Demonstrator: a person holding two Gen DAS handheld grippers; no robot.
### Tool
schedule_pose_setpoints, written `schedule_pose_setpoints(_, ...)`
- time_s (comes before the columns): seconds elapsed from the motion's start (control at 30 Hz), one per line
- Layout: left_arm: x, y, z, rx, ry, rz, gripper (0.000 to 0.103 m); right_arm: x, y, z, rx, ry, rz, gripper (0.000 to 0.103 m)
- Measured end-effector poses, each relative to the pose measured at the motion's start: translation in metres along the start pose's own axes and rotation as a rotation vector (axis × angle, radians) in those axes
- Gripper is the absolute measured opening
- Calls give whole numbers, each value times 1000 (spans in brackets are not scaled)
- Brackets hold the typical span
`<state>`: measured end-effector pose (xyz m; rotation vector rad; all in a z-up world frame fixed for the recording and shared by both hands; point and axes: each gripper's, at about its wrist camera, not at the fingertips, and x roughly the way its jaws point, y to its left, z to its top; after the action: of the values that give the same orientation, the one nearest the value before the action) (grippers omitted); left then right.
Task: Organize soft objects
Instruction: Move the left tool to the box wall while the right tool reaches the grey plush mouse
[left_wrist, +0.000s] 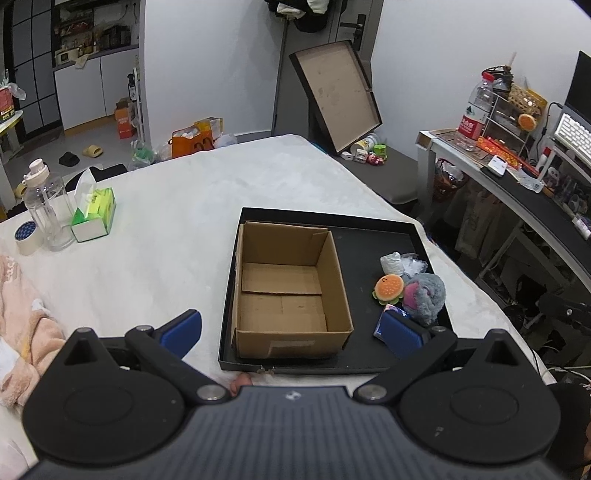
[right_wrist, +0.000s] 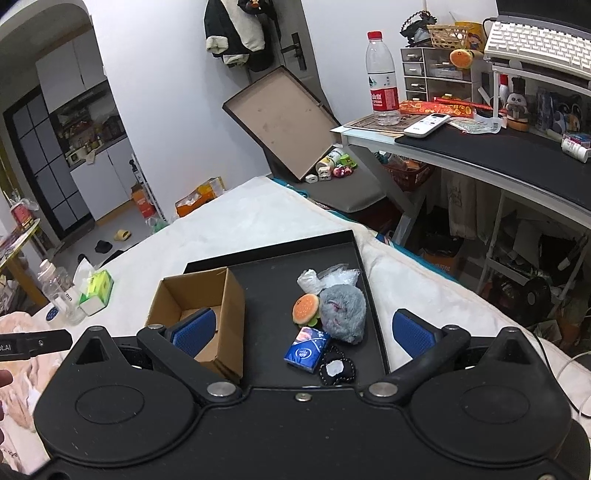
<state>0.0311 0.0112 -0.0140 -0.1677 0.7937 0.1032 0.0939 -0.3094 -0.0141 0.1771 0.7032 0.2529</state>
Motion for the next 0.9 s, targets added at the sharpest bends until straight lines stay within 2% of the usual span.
schedule_pose_setpoints(0.1,8,1,5,-9,11,26,102,7,-3,2,12,10,-1,103)
schedule_pose_setpoints(0.6,46,25,22,-94,4,54,100,55,-3,7,-7,55,7,103)
schedule_pose_setpoints(0.9,77,36,25,-113,26,45,100,85,-3,6,-14,88,1,103)
